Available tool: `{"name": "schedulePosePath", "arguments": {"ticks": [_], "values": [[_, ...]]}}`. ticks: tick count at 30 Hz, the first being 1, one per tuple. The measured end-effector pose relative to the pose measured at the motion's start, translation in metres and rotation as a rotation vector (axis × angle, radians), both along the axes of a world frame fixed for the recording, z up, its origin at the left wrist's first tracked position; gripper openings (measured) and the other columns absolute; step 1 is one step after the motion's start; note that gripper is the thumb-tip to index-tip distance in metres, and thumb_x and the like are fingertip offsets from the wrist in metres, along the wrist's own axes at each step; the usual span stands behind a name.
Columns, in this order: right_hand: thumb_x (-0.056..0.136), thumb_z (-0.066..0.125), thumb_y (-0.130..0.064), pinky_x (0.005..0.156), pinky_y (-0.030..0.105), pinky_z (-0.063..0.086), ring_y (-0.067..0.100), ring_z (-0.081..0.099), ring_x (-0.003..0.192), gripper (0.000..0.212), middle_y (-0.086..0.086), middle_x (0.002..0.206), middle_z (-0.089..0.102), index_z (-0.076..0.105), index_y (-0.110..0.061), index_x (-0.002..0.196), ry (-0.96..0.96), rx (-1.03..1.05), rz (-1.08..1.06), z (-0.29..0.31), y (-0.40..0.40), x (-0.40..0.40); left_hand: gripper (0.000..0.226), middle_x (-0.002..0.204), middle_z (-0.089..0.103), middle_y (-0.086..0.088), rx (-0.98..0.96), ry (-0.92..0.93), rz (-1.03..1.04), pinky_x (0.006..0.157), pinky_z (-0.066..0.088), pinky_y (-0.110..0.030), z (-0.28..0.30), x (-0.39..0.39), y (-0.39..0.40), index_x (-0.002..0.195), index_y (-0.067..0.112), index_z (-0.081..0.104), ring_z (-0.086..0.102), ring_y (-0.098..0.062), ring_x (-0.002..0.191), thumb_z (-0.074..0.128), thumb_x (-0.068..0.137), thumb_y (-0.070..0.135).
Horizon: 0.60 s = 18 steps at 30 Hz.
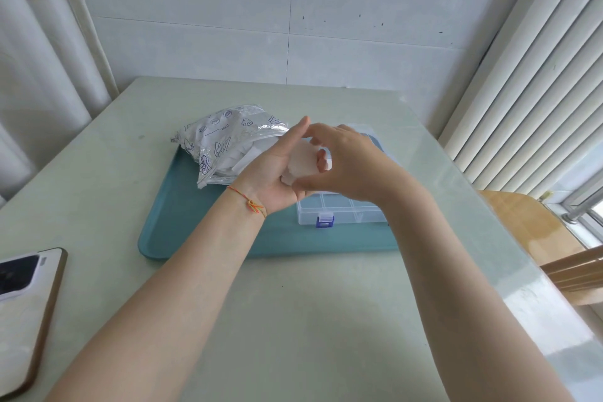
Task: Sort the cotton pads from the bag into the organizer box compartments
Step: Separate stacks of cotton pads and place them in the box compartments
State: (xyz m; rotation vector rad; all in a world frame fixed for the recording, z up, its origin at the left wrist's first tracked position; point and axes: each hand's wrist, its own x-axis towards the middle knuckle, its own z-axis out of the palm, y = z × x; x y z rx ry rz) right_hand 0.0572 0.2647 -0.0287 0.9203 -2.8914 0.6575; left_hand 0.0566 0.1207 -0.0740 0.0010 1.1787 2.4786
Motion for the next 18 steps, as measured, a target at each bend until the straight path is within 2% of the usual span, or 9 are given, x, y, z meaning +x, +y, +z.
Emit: {"name": "schedulePosePath", "arguments": {"ticks": [4,7,9,12,15,18], "values": [[0.069,0.080,-0.054,0.095,0.032,0.033,0.014,0.043,0.111,0.073,-0.011,0.116,0.054,0.049,-0.029,0.131,0.026,0.013,0.007,-0.003,0.001,-0.002,0.029,0.073,0.051,0.004,-0.048,0.038,0.007,0.057,0.043,-0.018,-0.001,0.002,0.002,0.089,0.023,0.059,0.046,-0.007,0.057,0.061,0.085,0.052],[0.065,0.082,-0.056,0.096,0.037,0.036,0.014,0.041,0.105,0.075,-0.010,0.104,0.050,0.049,-0.032,0.128,0.014,0.060,0.028,-0.009,-0.002,-0.003,0.052,0.079,0.057,0.001,-0.090,0.095,0.014,0.063,0.049,-0.020,-0.002,0.002,0.003,0.096,0.018,0.062,0.054,-0.009,0.066,0.075,0.066,0.058],[0.067,0.082,-0.053,0.098,0.039,0.036,0.013,0.042,0.103,0.071,-0.010,0.103,0.050,0.049,-0.033,0.127,0.018,0.040,0.034,-0.010,-0.002,-0.003,0.050,0.088,0.064,0.000,-0.097,0.119,0.009,0.070,0.054,-0.024,-0.001,0.002,0.003,0.097,0.017,0.066,0.064,-0.012,0.079,0.064,0.074,0.061],[0.067,0.081,-0.052,0.096,0.036,0.035,0.012,0.040,0.105,0.075,-0.012,0.106,0.047,0.045,-0.040,0.131,0.018,0.021,0.057,-0.009,-0.002,-0.003,0.052,0.084,0.066,0.000,-0.106,0.099,-0.003,0.068,0.054,-0.025,0.002,0.004,0.004,0.084,0.019,0.070,0.066,-0.013,0.077,0.047,0.087,0.065],[0.067,0.082,-0.049,0.091,0.035,0.034,0.013,0.036,0.102,0.073,-0.014,0.098,0.045,0.045,-0.038,0.130,0.012,0.065,0.078,-0.011,-0.002,-0.002,0.053,0.086,0.061,-0.001,-0.160,0.081,0.002,0.072,0.049,-0.028,0.002,0.004,0.004,0.085,0.020,0.069,0.061,-0.015,0.080,0.049,0.085,0.069],[0.071,0.081,-0.042,0.090,0.036,0.037,0.015,0.041,0.101,0.051,-0.018,0.088,0.048,0.050,-0.032,0.111,0.009,0.023,0.091,-0.010,-0.004,-0.001,0.053,0.092,0.057,-0.003,-0.176,0.065,0.021,0.078,0.045,-0.029,0.004,0.006,0.006,0.094,0.019,0.067,0.056,-0.016,0.085,0.057,0.079,0.069]]}}
